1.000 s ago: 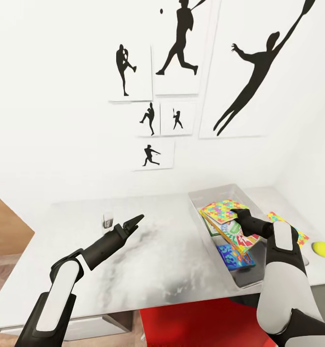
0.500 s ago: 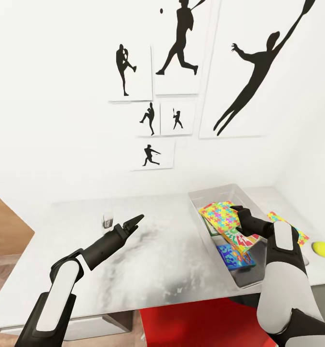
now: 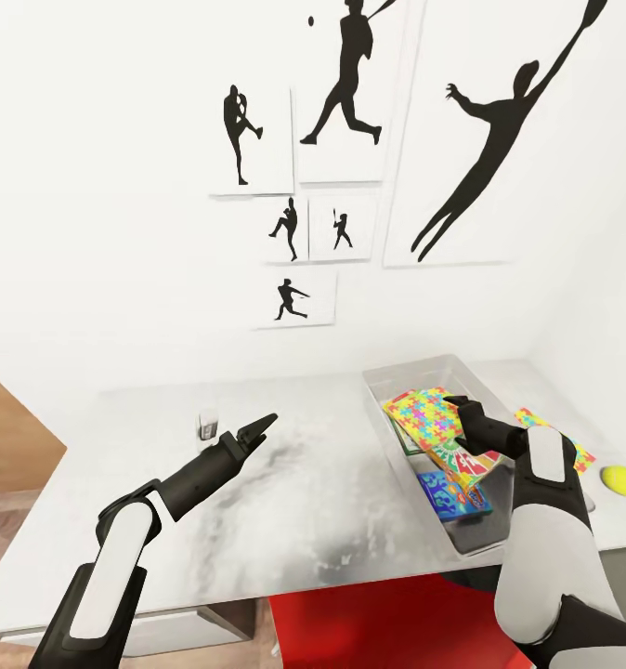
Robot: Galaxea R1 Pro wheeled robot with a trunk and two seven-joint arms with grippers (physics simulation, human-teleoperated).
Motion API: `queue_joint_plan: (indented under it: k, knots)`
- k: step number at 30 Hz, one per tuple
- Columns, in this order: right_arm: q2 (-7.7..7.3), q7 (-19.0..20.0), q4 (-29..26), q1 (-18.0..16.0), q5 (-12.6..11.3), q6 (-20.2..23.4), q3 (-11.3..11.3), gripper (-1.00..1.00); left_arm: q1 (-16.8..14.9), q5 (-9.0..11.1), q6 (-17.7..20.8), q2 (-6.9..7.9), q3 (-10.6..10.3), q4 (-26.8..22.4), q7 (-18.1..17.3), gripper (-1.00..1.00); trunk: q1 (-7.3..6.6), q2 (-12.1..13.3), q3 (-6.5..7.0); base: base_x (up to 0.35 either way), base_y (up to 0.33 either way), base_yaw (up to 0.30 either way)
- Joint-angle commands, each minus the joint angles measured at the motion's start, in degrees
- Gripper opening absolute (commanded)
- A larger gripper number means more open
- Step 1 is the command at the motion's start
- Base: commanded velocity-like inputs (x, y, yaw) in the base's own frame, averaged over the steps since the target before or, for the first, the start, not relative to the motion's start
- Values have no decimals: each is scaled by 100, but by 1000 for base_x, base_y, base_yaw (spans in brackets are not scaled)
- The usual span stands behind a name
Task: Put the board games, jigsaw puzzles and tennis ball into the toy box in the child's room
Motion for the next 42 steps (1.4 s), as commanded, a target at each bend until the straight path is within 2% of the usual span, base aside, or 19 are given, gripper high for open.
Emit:
queue_joint_plan:
  k: [1,5,8,11,15,20,29,37,40,42]
  knots:
    - [6,-64,-28,-8,-60,30,-16,100,-7,6,37,-4,13,-1,-10,100,3,-11,-11,0,0,0]
    - [4,-84,-123,3,-59,113,-12,100,-6,6,37,-4,15,-1,-7,100,3,-11,-11,0,0,0]
    - [7,-141,-302,36,-56,370,-13,100,-5,6,37,-4,16,-1,-6,100,3,-11,-11,0,0,0]
    - [17,-334,-594,62,-54,768,-27,100,-7,6,37,-4,17,-1,-6,100,3,-11,-11,0,0,0]
    - [31,-611,-895,82,-75,1004,-44,100,-8,6,37,-4,18,-1,-5,100,3,-11,-11,0,0,0]
    - [49,-834,-1157,105,-197,1054,-49,100,-6,6,37,-4,18,-1,-5,100,3,-11,-11,0,0,0]
    - [70,-1268,-1443,181,-619,1054,-43,100,-5,6,37,-1,24,-1,-5,100,3,-11,-11,0,0,0]
    - [76,-1413,-1619,294,-842,1054,-5,100,-9,6,37,-3,26,4,1,100,3,-11,-11,0,0,0]
    - [83,-1427,-1889,396,-919,1054,45,100,-13,8,39,-5,26,5,4,100,3,-11,-11,0,0,0]
    - [88,-1407,-2283,566,-981,1054,198,100,-18,12,41,-8,23,6,7,100,3,-11,-11,0,0,0]
